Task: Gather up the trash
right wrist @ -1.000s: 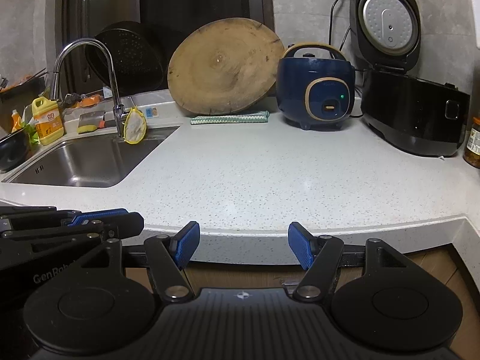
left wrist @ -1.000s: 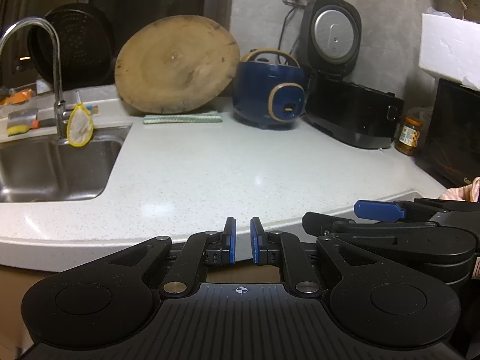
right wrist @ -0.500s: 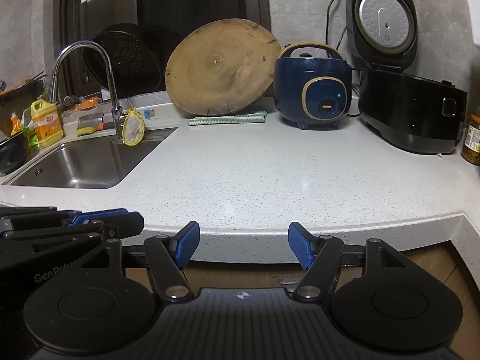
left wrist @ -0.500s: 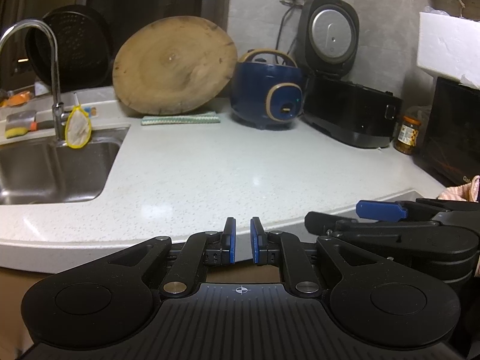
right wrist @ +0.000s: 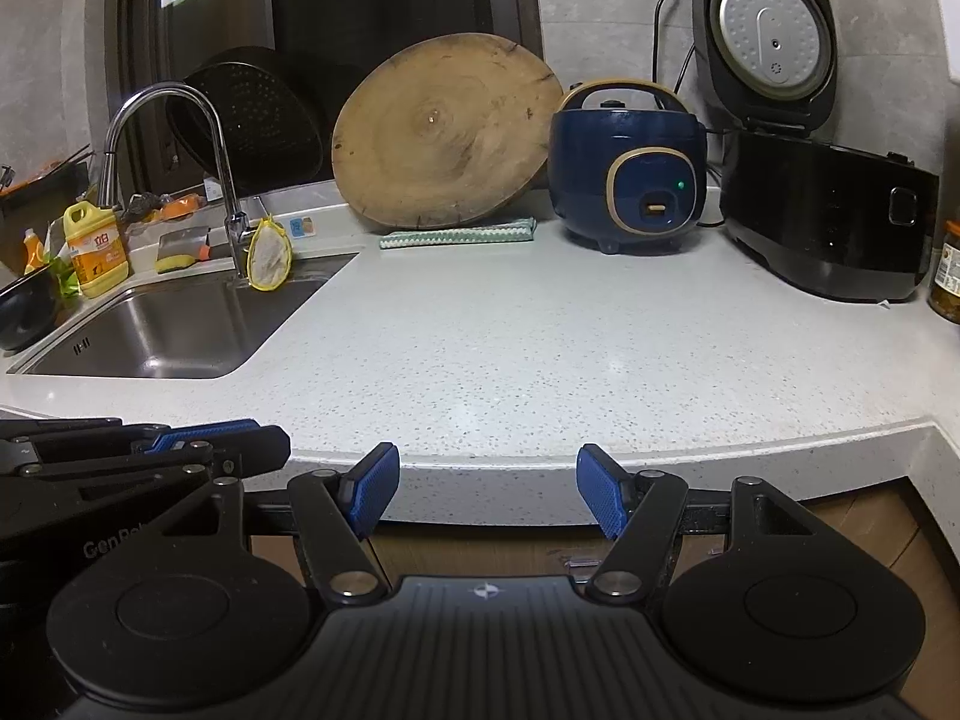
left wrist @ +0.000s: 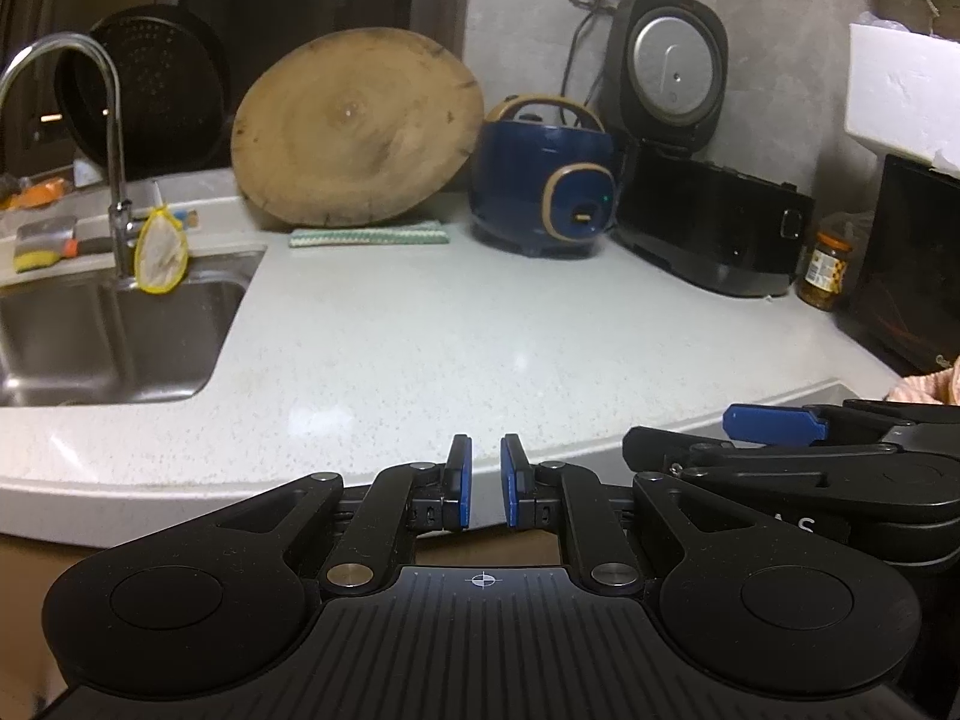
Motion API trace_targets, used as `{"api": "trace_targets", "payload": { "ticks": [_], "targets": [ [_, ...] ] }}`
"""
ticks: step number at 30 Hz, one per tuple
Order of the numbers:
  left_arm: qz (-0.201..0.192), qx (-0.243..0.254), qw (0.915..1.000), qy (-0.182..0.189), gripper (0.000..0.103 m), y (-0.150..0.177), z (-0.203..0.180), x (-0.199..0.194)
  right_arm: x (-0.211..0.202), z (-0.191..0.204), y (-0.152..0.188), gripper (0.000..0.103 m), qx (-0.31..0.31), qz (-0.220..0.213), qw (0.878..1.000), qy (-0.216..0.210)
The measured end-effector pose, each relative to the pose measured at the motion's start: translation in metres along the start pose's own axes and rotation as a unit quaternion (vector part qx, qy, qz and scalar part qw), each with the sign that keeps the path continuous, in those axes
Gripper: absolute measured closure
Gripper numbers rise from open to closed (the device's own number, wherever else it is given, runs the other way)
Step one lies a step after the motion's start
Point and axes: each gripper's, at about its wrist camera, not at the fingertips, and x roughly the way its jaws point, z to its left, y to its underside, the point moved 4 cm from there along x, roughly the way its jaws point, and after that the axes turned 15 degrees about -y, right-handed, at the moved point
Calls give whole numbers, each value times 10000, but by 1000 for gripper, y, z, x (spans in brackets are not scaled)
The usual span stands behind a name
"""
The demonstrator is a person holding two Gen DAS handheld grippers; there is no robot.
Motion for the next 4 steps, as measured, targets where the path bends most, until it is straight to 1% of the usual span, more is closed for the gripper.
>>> {"api": "trace_targets", "payload": {
  "ticks": [4],
  "targets": [
    [114,-86,9999,-80,89,-1,2,10,5,-3,-3,37,-6,48,9999,-90]
  ]
}}
